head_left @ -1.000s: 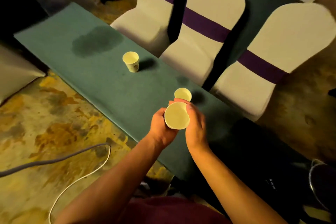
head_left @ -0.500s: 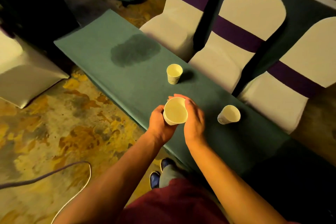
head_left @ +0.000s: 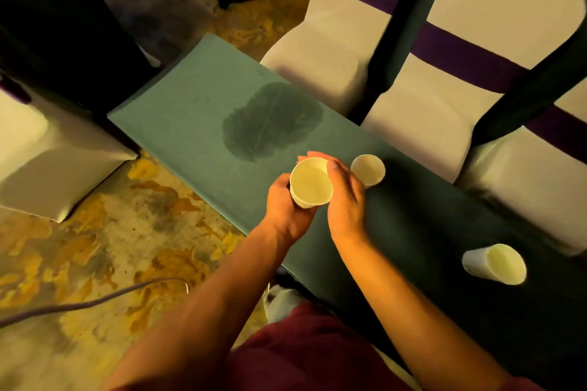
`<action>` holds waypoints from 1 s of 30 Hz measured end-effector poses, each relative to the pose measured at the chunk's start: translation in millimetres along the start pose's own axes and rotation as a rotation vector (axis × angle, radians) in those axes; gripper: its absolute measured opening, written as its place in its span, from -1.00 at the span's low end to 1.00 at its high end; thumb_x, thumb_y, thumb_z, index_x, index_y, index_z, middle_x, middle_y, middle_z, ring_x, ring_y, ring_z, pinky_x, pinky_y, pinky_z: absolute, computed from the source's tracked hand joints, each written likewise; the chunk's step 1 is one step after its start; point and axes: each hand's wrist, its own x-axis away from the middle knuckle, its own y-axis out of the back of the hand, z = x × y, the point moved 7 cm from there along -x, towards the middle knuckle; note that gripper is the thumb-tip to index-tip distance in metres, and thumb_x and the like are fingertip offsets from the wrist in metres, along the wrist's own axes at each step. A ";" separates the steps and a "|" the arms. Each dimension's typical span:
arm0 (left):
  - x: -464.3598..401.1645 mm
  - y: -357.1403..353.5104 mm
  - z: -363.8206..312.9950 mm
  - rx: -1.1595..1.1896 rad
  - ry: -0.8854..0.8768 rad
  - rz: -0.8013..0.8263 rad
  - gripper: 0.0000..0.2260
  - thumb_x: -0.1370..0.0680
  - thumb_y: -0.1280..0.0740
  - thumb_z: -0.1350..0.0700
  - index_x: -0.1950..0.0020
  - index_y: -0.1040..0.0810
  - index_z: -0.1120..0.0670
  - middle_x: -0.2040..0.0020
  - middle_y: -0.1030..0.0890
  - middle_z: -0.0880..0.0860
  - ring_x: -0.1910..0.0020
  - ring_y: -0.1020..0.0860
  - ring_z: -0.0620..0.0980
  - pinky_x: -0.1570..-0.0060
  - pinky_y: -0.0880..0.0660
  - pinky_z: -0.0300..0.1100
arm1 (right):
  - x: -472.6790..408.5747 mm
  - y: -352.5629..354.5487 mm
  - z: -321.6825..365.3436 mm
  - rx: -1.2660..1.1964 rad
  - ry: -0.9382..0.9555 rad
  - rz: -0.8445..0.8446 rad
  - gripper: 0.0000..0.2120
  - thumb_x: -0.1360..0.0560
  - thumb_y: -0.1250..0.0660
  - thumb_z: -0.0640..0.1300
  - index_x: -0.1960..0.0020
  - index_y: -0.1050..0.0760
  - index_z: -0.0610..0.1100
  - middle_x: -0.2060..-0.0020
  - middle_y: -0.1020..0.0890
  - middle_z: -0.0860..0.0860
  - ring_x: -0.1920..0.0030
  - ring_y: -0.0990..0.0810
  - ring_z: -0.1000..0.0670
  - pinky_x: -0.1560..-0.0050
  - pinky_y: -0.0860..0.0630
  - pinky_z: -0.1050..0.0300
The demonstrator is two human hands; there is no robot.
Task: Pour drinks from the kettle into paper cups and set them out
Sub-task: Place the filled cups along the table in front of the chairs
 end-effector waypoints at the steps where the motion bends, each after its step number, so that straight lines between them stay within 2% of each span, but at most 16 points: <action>1: -7.9 1.9 -11.7 0.008 0.011 -0.007 -0.74 -0.63 -0.09 0.14 0.03 -0.55 0.15 0.12 -0.58 0.13 0.10 -0.55 0.07 0.08 -0.49 -0.08 | -8.6 -10.1 -2.5 -0.004 -0.018 0.000 -0.64 -0.64 -0.11 -0.14 -0.18 -0.65 -0.23 -0.10 -0.74 -0.05 -0.16 -0.67 -0.01 -0.16 -0.54 0.23; 4: -30.2 3.0 -47.4 -0.007 0.028 -0.013 -0.75 -0.63 -0.10 0.10 0.02 -0.55 0.15 0.10 -0.58 0.13 0.09 -0.55 0.07 0.10 -0.49 -0.08 | -35.9 -37.2 -4.4 0.000 -0.022 -0.015 -0.68 -0.68 -0.11 -0.20 -0.20 -0.64 -0.18 -0.07 -0.73 0.06 -0.11 -0.67 0.12 -0.08 -0.52 0.32; 7: -51.3 4.7 -78.2 -0.015 0.034 0.008 -0.74 -0.64 -0.09 0.11 0.03 -0.55 0.15 0.11 -0.57 0.12 0.10 -0.55 0.07 0.11 -0.49 -0.08 | -57.4 -61.6 -9.5 0.011 -0.036 -0.010 -0.66 -0.65 -0.14 -0.12 -0.24 -0.62 -0.20 -0.13 -0.71 -0.04 -0.13 -0.65 0.16 -0.10 -0.51 0.33; 10: -73.3 3.7 -102.2 -0.032 0.065 -0.014 -0.75 -0.62 -0.10 0.12 0.01 -0.55 0.17 0.10 -0.57 0.13 0.10 -0.56 0.08 0.09 -0.49 -0.09 | -80.4 -76.5 -16.9 0.047 -0.046 -0.059 -0.67 -0.64 -0.16 -0.05 -0.24 -0.61 -0.15 -0.15 -0.69 -0.03 -0.11 -0.62 0.22 -0.09 -0.50 0.35; 15: -111.4 5.2 -130.8 -0.107 0.110 -0.001 -0.72 -0.62 -0.10 0.06 -0.01 -0.57 0.13 0.06 -0.59 0.12 0.06 -0.57 0.09 0.03 -0.48 -0.08 | -117.3 -99.3 -31.2 0.076 -0.054 -0.112 -0.66 -0.69 -0.14 -0.09 -0.21 -0.63 -0.23 -0.14 -0.71 -0.10 -0.13 -0.67 0.04 -0.13 -0.53 0.29; 19: -138.6 13.0 -155.0 -0.189 0.177 0.004 -0.78 -0.53 -0.23 0.07 -0.05 -0.57 0.15 0.11 -0.64 0.13 0.08 -0.61 0.09 0.06 -0.53 -0.08 | -143.1 -121.6 -46.8 0.117 -0.041 -0.151 -0.67 -0.66 -0.16 -0.06 -0.22 -0.63 -0.17 -0.15 -0.72 -0.06 -0.18 -0.67 -0.01 -0.25 -0.56 0.07; 21: -158.9 19.8 -165.4 -0.213 0.213 0.051 -0.81 -0.64 -0.14 0.13 -0.07 -0.52 0.15 0.18 -0.70 0.05 0.17 -0.69 -0.02 0.17 -0.60 -0.16 | -156.1 -133.6 -61.3 0.107 -0.085 -0.206 -0.65 -0.67 -0.15 -0.03 -0.22 -0.64 -0.15 -0.14 -0.72 -0.06 -0.17 -0.67 -0.03 -0.26 -0.57 -0.01; 23: -171.7 22.7 -179.3 -0.255 0.249 0.058 -0.74 -0.71 -0.02 0.15 -0.05 -0.49 0.15 0.25 -0.71 -0.01 0.24 -0.69 -0.11 0.21 -0.59 -0.24 | -166.9 -144.4 -69.4 0.097 -0.087 -0.249 -0.63 -0.68 -0.13 -0.01 -0.20 -0.65 -0.16 -0.13 -0.72 -0.07 -0.16 -0.67 -0.06 -0.24 -0.59 -0.05; 26: -192.3 23.8 -201.9 -0.296 0.264 0.011 -0.77 -0.61 -0.14 0.08 -0.03 -0.55 0.15 0.10 -0.62 0.14 0.09 -0.60 0.10 0.04 -0.51 -0.06 | -185.7 -160.3 -80.9 0.089 -0.094 -0.291 -0.64 -0.69 -0.13 -0.06 -0.21 -0.63 -0.20 -0.11 -0.72 -0.10 -0.14 -0.68 -0.06 -0.20 -0.60 -0.01; 28: -207.4 27.3 -213.3 -0.339 0.275 0.002 -0.76 -0.49 -0.24 0.05 -0.06 -0.56 0.14 0.04 -0.58 0.18 0.04 -0.56 0.14 0.01 -0.48 -0.04 | -197.9 -169.6 -88.1 0.113 -0.093 -0.314 -0.66 -0.70 -0.14 -0.06 -0.23 -0.63 -0.18 -0.12 -0.71 -0.10 -0.15 -0.68 -0.06 -0.20 -0.60 -0.02; 30: -220.7 31.3 -222.0 -0.365 0.270 -0.019 -0.79 -0.54 -0.23 0.05 -0.05 -0.56 0.13 0.05 -0.59 0.17 0.05 -0.57 0.13 0.05 -0.50 -0.04 | -207.7 -176.5 -94.6 0.126 -0.107 -0.337 -0.65 -0.69 -0.15 -0.04 -0.26 -0.62 -0.16 -0.15 -0.71 -0.10 -0.17 -0.67 -0.07 -0.21 -0.60 -0.04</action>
